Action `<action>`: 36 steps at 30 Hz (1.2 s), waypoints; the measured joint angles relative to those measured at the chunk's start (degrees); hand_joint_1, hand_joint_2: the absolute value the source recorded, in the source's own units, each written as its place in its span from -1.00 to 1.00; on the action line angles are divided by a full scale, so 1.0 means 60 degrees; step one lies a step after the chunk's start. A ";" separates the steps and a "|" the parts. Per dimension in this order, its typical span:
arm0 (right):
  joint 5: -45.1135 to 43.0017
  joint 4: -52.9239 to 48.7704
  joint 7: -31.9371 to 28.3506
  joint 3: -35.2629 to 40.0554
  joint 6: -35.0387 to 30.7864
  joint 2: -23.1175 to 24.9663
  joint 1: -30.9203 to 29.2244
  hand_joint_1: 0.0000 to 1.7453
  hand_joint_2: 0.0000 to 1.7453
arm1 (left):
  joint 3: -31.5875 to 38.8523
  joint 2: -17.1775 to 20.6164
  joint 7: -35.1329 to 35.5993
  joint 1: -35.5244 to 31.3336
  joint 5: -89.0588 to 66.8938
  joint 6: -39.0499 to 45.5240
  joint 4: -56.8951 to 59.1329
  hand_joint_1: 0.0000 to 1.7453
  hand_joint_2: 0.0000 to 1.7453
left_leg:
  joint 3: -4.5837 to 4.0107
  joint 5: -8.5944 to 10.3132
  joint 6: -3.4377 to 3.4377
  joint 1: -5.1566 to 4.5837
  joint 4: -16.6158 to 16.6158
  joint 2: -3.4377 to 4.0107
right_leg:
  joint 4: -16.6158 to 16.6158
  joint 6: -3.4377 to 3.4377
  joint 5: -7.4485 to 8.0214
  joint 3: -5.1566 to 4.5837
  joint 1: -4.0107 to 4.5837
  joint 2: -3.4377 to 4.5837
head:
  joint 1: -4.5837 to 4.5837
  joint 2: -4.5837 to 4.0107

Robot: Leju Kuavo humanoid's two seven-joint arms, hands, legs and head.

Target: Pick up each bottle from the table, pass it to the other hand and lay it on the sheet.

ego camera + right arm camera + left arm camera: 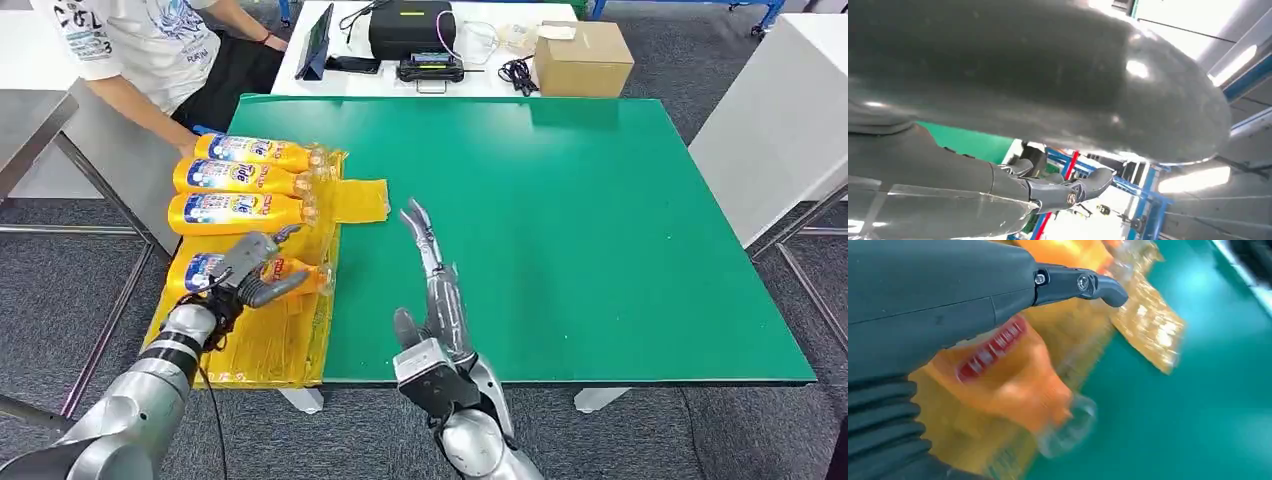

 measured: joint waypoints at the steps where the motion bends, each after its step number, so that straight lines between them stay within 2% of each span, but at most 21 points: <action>1: -0.0022 0.0069 -0.0033 0.0000 -0.0004 0.0000 -0.0026 -1.00 -1.00 | 0.0150 0.0000 -0.0233 0.0014 0.0408 -0.0390 0.0000 -1.00 -1.00 | 0.0000 0.0000 -0.0001 0.0001 0.0000 0.0000 | 0.0000 0.0000 0.0000 -0.0001 0.0000 0.0000 | 0.0000 0.0000; 3: -0.0062 0.0175 -0.0091 -0.0004 -0.0022 0.0004 -0.0059 -1.00 -1.00 | 0.0421 -0.0022 -0.0855 0.0212 0.1261 -0.0592 -0.0070 -1.00 -1.00 | -0.0001 0.0001 -0.0001 0.0001 0.0000 0.0016 | 0.0001 -0.0001 0.0001 -0.0013 0.0000 0.0006 | 0.0000 0.0000; 5: -0.0084 0.0244 -0.0128 -0.0004 -0.0058 0.0011 -0.0065 -1.00 -1.00 | 0.0602 -0.0186 -0.1545 0.0512 0.2142 0.0309 -0.0385 -1.00 -1.00 | -0.0026 0.0002 -0.0001 0.0000 0.0001 0.0022 | 0.0001 -0.0001 0.0002 -0.0039 -0.0001 0.0011 | -0.0003 0.0000; 10: -0.0084 0.0354 -0.0153 -0.0004 -0.0087 0.0051 -0.0069 -1.00 -1.00 | 0.0624 -0.0393 -0.1726 0.0823 0.2751 0.1051 -0.0975 -1.00 -1.00 | -0.0065 0.0005 0.0002 -0.0001 0.0002 0.0009 | 0.0001 0.0002 0.0005 -0.0067 -0.0002 0.0009 | 0.0004 0.0000; 11: -0.0080 0.0372 -0.0153 -0.0004 -0.0109 0.0055 -0.0069 -1.00 -1.00 | 0.0624 -0.0440 -0.1980 0.0900 0.2923 0.1512 -0.1113 -1.00 1.00 | -0.0069 0.0005 0.0002 -0.0001 0.0002 0.0011 | 0.0002 0.0003 0.0005 -0.0072 -0.0002 0.0010 | 0.0000 0.0000; 13: -0.0055 0.0401 -0.0142 -0.0004 -0.0168 0.0077 -0.0070 -1.00 -1.00 | 0.0631 -0.0594 -0.2578 0.1055 0.3566 0.2944 -0.1557 -1.00 1.00 | -0.0083 0.0003 0.0001 -0.0001 0.0003 0.0019 | 0.0002 0.0004 0.0006 -0.0086 -0.0001 0.0011 | 0.0004 0.0000; 15: -0.0007 0.0434 -0.0131 0.0000 -0.0241 0.0098 -0.0070 -1.00 -1.00 | 0.0577 -0.0791 -0.2635 0.1232 0.4324 0.4211 -0.2318 -1.00 1.00 | -0.0089 0.0002 0.0000 -0.0001 0.0003 0.0017 | 0.0001 0.0004 0.0005 -0.0093 -0.0001 0.0011 | 0.0000 0.0000; 16: 0.0000 0.0448 -0.0131 0.0000 -0.0314 0.0109 -0.0069 -1.00 1.00 | 0.0536 -0.0845 -0.2635 0.1338 0.4582 0.4629 -0.2679 -1.00 1.00 | -0.0093 0.0002 0.0000 -0.0001 0.0003 0.0016 | 0.0001 0.0004 0.0005 -0.0096 -0.0001 0.0011 | 0.0000 0.0000; 20: -0.0029 0.0445 -0.0380 -0.0015 -0.0838 0.0128 -0.0006 -1.00 1.00 | 0.0077 -0.1046 -0.2639 0.2005 0.5832 0.5331 -0.4329 -1.00 1.00 | -0.0108 0.0001 -0.0001 -0.0001 0.0003 0.0014 | 0.0000 0.0001 0.0002 -0.0118 -0.0001 0.0010 | 0.0000 0.0000; 28: -0.0375 -0.0255 -0.1166 -0.0521 -0.2480 0.0131 0.0844 -1.00 1.00 | -0.0534 -0.1482 -0.2606 0.3098 0.7112 0.5367 -0.6199 -1.00 1.00 | -0.0116 -0.0006 0.0002 -0.0005 0.0003 0.0017 | -0.0003 0.0002 0.0002 -0.0126 -0.0004 0.0011 | 0.0000 0.0000; 36: -0.0605 -0.0277 -0.1188 -0.1246 -0.2820 0.0124 0.1553 -1.00 1.00 | -0.1380 -0.1687 -0.2515 0.4325 0.7062 0.5265 -0.7082 -1.00 1.00 | -0.0117 -0.0009 0.0001 -0.0003 0.0003 0.0021 | -0.0004 0.0001 0.0000 -0.0129 -0.0002 0.0013 | 0.0000 0.0000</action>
